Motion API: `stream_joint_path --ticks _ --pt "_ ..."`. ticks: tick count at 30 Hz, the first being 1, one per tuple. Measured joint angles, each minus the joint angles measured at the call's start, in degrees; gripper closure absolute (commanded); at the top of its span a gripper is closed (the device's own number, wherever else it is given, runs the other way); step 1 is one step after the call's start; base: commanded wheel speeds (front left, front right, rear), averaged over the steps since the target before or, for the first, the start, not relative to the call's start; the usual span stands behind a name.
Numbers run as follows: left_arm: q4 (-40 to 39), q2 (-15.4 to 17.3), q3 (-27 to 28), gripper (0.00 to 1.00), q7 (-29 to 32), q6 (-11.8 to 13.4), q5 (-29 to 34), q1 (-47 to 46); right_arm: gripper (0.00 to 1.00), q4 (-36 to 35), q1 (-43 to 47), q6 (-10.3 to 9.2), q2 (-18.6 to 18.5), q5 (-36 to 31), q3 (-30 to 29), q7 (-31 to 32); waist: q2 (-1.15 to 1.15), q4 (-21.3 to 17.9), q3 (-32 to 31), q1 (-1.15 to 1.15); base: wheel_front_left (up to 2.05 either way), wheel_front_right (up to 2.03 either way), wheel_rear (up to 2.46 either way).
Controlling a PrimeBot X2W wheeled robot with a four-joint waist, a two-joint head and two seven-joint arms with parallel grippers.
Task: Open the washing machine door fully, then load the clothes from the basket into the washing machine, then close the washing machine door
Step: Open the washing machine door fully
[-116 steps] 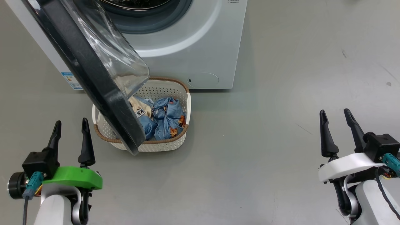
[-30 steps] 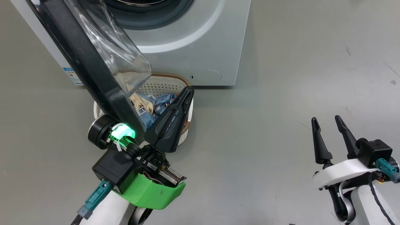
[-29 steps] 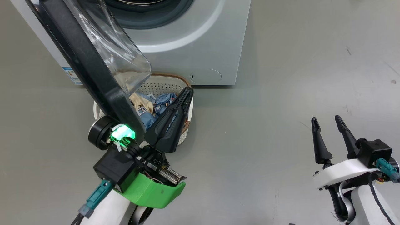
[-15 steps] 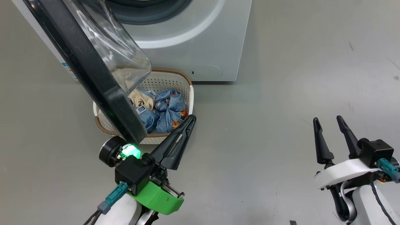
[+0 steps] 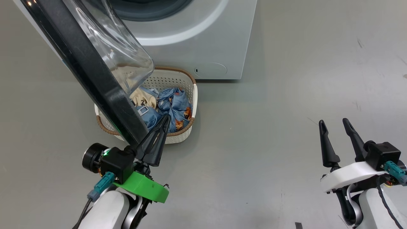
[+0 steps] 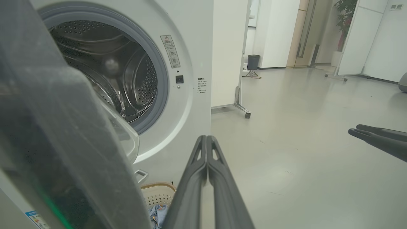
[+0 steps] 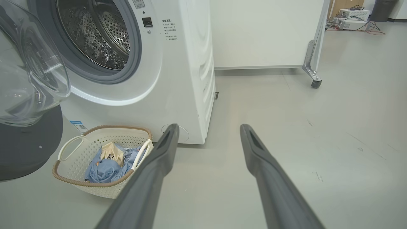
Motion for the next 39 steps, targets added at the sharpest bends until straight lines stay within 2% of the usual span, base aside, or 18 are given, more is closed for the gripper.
stream_joint_path --ticks 25,39 --pt "7.0 -2.2 3.6 1.0 0.0 0.0 -2.2 -3.3 0.0 1.0 -0.2 0.74 1.2 0.0 -1.1 0.0 0.0 -0.1 1.2 0.0 0.0 0.0 0.0" --pt "8.9 -3.7 3.8 1.0 0.0 0.0 -2.2 -4.1 0.0 1.4 -0.6 0.77 1.3 0.0 -2.0 0.0 0.0 1.2 1.4 0.0 0.0 0.0 0.0"
